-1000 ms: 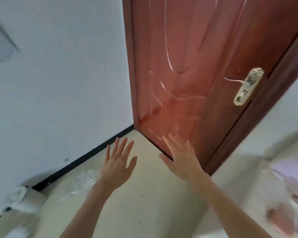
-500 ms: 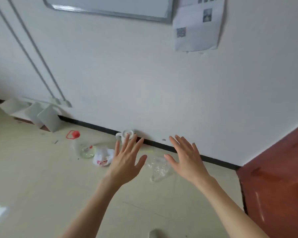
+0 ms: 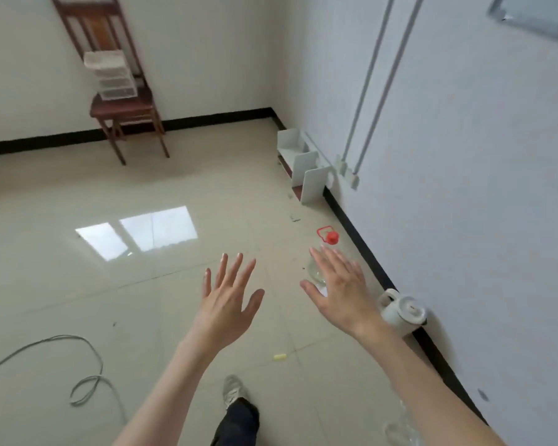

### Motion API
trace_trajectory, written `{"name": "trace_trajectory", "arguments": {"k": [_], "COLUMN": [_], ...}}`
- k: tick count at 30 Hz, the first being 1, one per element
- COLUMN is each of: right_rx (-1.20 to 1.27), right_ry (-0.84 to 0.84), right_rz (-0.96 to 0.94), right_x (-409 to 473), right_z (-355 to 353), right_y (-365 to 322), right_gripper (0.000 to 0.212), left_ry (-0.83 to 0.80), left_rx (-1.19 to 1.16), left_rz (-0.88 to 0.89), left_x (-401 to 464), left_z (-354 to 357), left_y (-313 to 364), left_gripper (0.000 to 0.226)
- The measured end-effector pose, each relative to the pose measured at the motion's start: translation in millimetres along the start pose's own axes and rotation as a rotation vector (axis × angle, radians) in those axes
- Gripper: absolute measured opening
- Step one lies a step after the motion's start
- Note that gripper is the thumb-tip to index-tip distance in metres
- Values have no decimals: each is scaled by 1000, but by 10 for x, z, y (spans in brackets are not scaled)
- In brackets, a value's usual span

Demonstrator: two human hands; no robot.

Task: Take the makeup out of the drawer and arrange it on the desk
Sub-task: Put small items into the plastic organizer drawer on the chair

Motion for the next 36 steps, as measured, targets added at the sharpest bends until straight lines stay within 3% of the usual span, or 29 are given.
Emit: {"name": "trace_trajectory", "arguments": {"k": [11,22,31,36], "right_rx": [-12,-1,49,41], "right_ry": [-30,-78,-52,-62], "right_rz": [-238,-343,-402,-452], "right_x": [2149,4141,6302,7180], "right_z": [358,689,578,667], "right_y": [-2055,-3343,-4484,-5162], "right_gripper": [63,63,64,64], "left_ry": [103,109,236,229], "left_rx": [25,20,50,34], "left_rz": [-222,-358,-393,-449], "left_x": [1051,2143,3820,4359], "left_z": [-959,-1395,-2374,-2631], "left_y": [-2268,-3972,-5372,-6166], "left_gripper": [60,60,59,60]}}
Point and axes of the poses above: each hand's wrist, its own x-axis towards the middle knuckle, its own z-axis out of the palm, y = z × x, the point moved 9 cm from there along x, towards the middle knuckle, and after that the axes turned 7 degrees about z, right-handed, at the moved point
